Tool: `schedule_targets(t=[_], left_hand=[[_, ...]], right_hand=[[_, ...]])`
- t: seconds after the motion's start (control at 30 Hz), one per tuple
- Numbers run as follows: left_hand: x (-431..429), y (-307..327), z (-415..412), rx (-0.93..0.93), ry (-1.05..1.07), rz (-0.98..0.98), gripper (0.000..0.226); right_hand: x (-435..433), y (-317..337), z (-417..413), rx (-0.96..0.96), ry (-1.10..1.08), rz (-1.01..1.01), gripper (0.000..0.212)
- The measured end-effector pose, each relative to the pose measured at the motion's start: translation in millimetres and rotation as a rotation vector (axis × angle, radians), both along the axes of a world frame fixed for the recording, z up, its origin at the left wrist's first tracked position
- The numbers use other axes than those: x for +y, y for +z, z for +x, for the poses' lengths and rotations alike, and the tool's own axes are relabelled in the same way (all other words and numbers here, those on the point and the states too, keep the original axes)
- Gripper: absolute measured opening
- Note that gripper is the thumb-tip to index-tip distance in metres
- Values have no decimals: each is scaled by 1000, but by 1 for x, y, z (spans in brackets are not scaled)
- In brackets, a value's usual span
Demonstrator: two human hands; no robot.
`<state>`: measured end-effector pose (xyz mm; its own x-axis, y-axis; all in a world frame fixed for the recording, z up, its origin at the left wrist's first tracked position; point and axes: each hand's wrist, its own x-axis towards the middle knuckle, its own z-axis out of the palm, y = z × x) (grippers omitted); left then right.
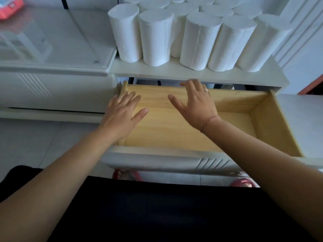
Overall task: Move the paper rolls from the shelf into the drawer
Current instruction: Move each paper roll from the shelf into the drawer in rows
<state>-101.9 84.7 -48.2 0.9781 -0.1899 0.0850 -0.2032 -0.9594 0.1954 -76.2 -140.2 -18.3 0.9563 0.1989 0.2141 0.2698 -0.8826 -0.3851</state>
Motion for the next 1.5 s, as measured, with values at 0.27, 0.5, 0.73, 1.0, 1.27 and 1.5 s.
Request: schedule_targets(t=[0.27, 0.5, 0.73, 1.0, 1.27, 1.5], left_hand=[[17, -26, 21, 228, 75, -40, 87], [18, -28, 21, 324, 21, 35, 90], [17, -24, 20, 346, 30, -8, 88], [15, -22, 20, 334, 66, -10, 90], [13, -24, 19, 328, 120, -16, 98], [14, -22, 18, 350, 111, -27, 97]], right_hand=[[61, -3, 105, 21, -39, 313, 88], [93, -4, 159, -23, -208, 611, 110], [117, -1, 173, -34, -331, 752, 116], [99, 1, 138, -30, -174, 682, 83], [50, -13, 49, 152, 158, 639, 94], [24, -73, 40, 407, 113, 521, 103]])
